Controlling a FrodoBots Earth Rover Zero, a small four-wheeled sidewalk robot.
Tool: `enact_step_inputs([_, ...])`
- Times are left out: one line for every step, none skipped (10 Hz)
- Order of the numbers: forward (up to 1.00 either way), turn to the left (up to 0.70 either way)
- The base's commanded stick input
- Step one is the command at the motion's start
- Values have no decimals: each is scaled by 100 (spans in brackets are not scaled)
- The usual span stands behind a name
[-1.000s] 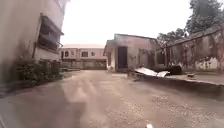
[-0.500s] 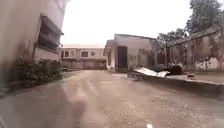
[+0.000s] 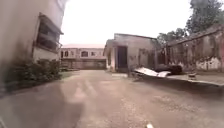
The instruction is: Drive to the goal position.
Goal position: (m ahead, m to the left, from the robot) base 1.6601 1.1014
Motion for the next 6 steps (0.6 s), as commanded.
enact_step_inputs([70,15])
enact_step_inputs([70,22])
enact_step_inputs([70,28])
enact_step_inputs([70,35])
enact_step_inputs([70,35])
enact_step_inputs([70,28])
